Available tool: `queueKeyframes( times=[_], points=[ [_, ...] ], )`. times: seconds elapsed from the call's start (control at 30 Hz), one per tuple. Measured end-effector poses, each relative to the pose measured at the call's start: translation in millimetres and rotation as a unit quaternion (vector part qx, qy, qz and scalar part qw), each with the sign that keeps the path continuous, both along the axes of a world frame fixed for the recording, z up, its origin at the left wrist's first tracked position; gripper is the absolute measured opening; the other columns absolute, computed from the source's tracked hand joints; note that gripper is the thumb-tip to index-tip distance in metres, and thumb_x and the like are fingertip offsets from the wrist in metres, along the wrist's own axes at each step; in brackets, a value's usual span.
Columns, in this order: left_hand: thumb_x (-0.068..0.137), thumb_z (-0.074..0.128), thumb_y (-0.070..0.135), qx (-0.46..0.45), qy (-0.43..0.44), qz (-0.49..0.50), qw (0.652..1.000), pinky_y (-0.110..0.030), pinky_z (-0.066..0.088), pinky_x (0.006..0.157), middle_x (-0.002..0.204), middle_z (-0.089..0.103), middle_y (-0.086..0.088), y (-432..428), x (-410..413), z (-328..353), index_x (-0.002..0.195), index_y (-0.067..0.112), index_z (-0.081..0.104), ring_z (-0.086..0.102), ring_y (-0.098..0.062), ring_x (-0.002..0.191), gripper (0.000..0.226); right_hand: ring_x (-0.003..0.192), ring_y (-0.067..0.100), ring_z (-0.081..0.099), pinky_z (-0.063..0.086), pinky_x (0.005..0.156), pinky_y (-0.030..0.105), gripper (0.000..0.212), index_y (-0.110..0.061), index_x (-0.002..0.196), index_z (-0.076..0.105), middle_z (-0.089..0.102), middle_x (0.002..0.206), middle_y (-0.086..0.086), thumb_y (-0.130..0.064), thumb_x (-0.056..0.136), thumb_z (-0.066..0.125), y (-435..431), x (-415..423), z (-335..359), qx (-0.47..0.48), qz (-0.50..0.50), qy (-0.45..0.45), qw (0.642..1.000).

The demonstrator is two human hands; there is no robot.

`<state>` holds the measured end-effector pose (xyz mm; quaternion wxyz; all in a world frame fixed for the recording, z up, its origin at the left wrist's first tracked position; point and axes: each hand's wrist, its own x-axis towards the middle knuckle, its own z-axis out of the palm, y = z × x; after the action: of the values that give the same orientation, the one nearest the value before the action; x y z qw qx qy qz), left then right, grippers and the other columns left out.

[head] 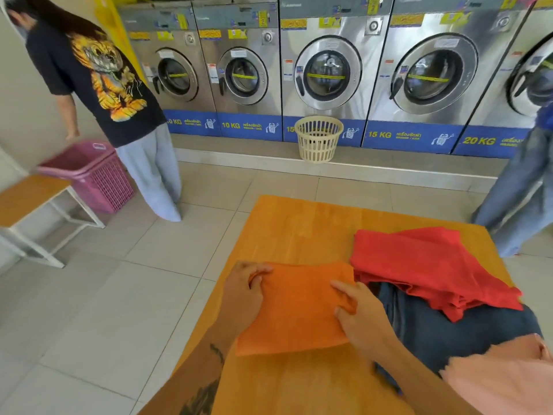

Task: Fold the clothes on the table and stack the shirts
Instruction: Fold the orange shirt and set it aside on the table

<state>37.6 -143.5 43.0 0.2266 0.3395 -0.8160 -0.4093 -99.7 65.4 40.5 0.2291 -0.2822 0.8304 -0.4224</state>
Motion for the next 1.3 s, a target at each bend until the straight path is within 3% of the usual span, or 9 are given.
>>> queueKeyframes(
  times=[0.17,0.3,0.4,0.5,0.63,0.87,1.0,1.1,1.3],
  points=[
    [0.094,0.053,0.005,-0.031,0.009,-0.009,0.999,0.001,0.034,0.083,0.108,0.056,0.024,-81.8,-37.0,-19.2,0.093,0.046,0.067,0.049,0.015,0.102,0.044,0.129,0.016,0.046,0.041,0.104,0.029,0.053,-0.031,0.138,0.054,0.044,0.144,-0.005,-0.01,0.09,0.064,-77.1,-24.6,-4.1,0.033,-0.017,0.002,0.999],
    [0.096,0.052,0.011,-0.027,-0.006,-0.056,0.998,-0.002,0.032,0.082,0.109,0.051,0.03,-133.7,-85.5,-31.7,0.099,0.044,0.069,0.046,0.017,0.103,0.037,0.126,0.013,0.047,0.04,0.1,0.023,0.055,-0.028,0.138,0.054,0.045,0.146,-0.002,-0.007,0.089,0.063,-125.3,-64.1,-15.5,0.05,-0.051,0.02,0.997],
    [0.098,0.049,0.013,-0.036,-0.01,-0.093,0.995,-0.005,0.032,0.084,0.11,0.05,0.027,-161.0,-127.2,-35.8,0.105,0.039,0.07,0.048,0.01,0.101,0.034,0.134,0.021,0.043,0.044,0.107,0.034,0.056,-0.029,0.14,0.052,0.038,0.152,-0.001,-0.006,0.09,0.062,-150.1,-96.7,-23.7,0.064,-0.093,0.008,0.994],
    [0.098,0.048,0.011,-0.051,-0.006,-0.119,0.992,-0.006,0.033,0.086,0.113,0.051,0.023,-182.8,-167.7,-38.5,0.109,0.032,0.071,0.048,0.007,0.1,0.034,0.135,0.023,0.041,0.043,0.103,0.031,0.057,-0.03,0.142,0.05,0.035,0.154,0.001,-0.008,0.091,0.062,-169.7,-126.8,-31.0,0.08,-0.123,0.038,0.988],
    [0.097,0.048,0.009,-0.066,0.011,-0.124,0.99,-0.022,0.044,0.095,0.117,0.052,0.017,-203.5,-210.2,-49.1,0.113,0.026,0.071,0.051,-0.003,0.105,0.033,0.133,0.021,0.042,0.043,0.096,0.028,0.059,-0.029,0.148,0.04,0.032,0.154,-0.001,-0.014,0.094,0.058,-190.9,-154.1,-42.4,0.1,-0.141,0.068,0.983],
    [0.1,0.042,0.033,-0.192,-0.188,-0.125,0.955,-0.049,0.03,0.112,0.161,0.018,-0.003,-203.5,-199.3,-95.1,0.136,0.033,0.053,0.018,-0.029,0.142,0.037,0.146,0.033,0.021,0.028,0.115,0.047,0.068,-0.031,0.155,0.021,0.016,0.162,0.009,-0.038,0.095,0.052,-186.6,-155.9,-57.0,0.254,-0.058,0.106,0.96],
    [0.095,0.053,0.023,-0.25,-0.11,-0.072,0.959,-0.053,0.036,0.105,0.15,0.038,-0.01,-186.7,-184.7,-78.1,0.122,0.024,0.064,0.033,-0.033,0.135,0.029,0.145,0.038,0.018,0.029,0.113,0.049,0.07,-0.033,0.155,0.017,0.013,0.161,0.012,-0.036,0.094,0.052,-174.1,-144.0,-36.5,0.262,-0.039,0.08,0.961],
    [0.088,0.058,0.012,-0.245,-0.049,-0.075,0.965,-0.047,0.041,0.1,0.132,0.053,-0.003,-163.5,-163.9,-59.2,0.112,0.022,0.066,0.048,-0.027,0.122,0.028,0.14,0.036,0.025,0.034,0.108,0.041,0.063,-0.029,0.149,0.03,0.02,0.154,0.009,-0.024,0.091,0.054,-146.1,-123.1,-12.9,0.22,-0.015,0.081,0.972],
    [0.087,0.05,0.003,-0.122,0.028,-0.073,0.989,-0.028,0.046,0.089,0.111,0.054,0.016,-67.4,-122.8,-14.4,0.109,0.027,0.065,0.051,-0.006,0.105,0.035,0.108,0.004,0.053,0.049,0.093,0.03,0.05,-0.031,0.127,0.058,0.05,0.123,-0.01,-0.005,0.084,0.062,-43.7,-70.8,43.6,0.059,-0.021,0.101,0.993]
  ],
)
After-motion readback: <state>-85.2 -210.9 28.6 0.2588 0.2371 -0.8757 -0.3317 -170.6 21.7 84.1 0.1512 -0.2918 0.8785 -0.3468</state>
